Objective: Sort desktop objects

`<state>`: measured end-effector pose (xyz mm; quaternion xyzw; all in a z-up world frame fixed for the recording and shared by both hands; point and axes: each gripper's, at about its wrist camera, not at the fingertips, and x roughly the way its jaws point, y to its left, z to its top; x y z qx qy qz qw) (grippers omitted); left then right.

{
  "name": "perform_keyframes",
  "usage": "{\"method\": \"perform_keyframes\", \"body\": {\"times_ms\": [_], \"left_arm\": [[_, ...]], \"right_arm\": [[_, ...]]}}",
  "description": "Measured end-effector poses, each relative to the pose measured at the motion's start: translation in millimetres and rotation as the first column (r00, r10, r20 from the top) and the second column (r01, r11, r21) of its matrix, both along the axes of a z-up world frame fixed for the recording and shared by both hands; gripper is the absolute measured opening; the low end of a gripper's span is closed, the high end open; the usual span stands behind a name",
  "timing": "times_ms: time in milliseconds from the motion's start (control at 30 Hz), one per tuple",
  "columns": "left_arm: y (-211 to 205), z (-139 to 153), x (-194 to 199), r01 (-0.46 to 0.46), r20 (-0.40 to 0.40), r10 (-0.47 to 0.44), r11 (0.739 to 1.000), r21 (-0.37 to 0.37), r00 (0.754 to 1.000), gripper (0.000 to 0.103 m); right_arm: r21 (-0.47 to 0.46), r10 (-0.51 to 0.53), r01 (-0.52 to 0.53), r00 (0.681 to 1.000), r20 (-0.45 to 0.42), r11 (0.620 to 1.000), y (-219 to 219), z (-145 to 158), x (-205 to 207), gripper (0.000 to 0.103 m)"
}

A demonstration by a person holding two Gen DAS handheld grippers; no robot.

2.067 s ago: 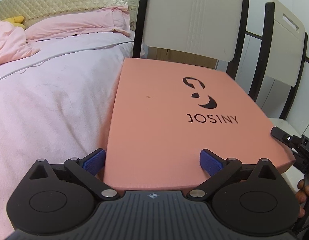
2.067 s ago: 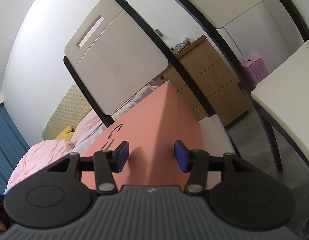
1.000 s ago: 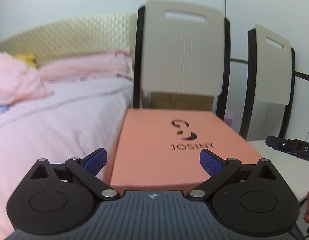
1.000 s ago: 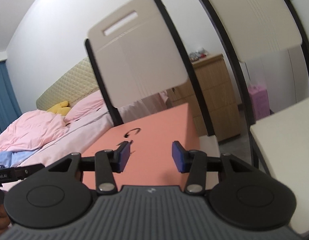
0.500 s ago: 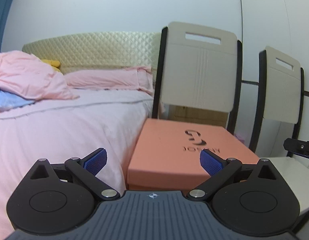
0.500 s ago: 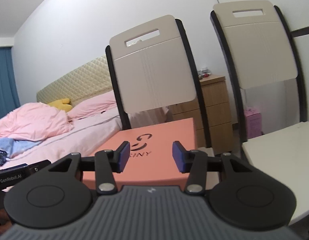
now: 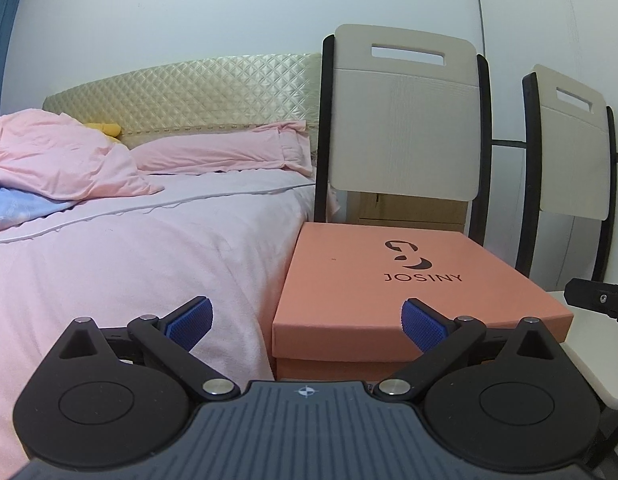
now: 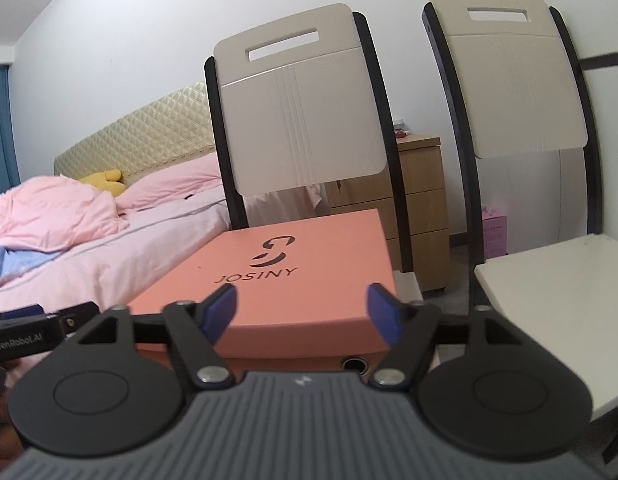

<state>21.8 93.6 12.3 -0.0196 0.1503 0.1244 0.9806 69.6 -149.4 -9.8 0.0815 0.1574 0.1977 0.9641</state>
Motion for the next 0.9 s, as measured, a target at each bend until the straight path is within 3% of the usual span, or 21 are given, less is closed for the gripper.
{"method": "perform_keyframes", "body": {"times_ms": [100, 233, 900], "left_arm": [[-0.7, -0.6, -0.5, 0.004, 0.0, -0.004, 1.0, 0.009, 1.0, 0.102], [0.6, -0.7, -0.6, 0.002, -0.003, -0.002, 1.0, 0.006, 1.0, 0.102], [-0.4, 0.7, -1.3, 0.007, -0.008, -0.007, 1.0, 0.007, 1.0, 0.102]], "right_arm": [[-0.022, -0.006, 0.007, 1.0, 0.011, 1.0, 0.7, -0.9, 0.9, 0.096], [-0.037, -0.004, 0.005, 1.0, 0.025, 0.999, 1.7, 0.2, -0.7, 0.103], [-0.077, -0.003, 0.007, 0.999, 0.047, 0.997, 6.1, 3.3, -8.0, 0.103]]}}
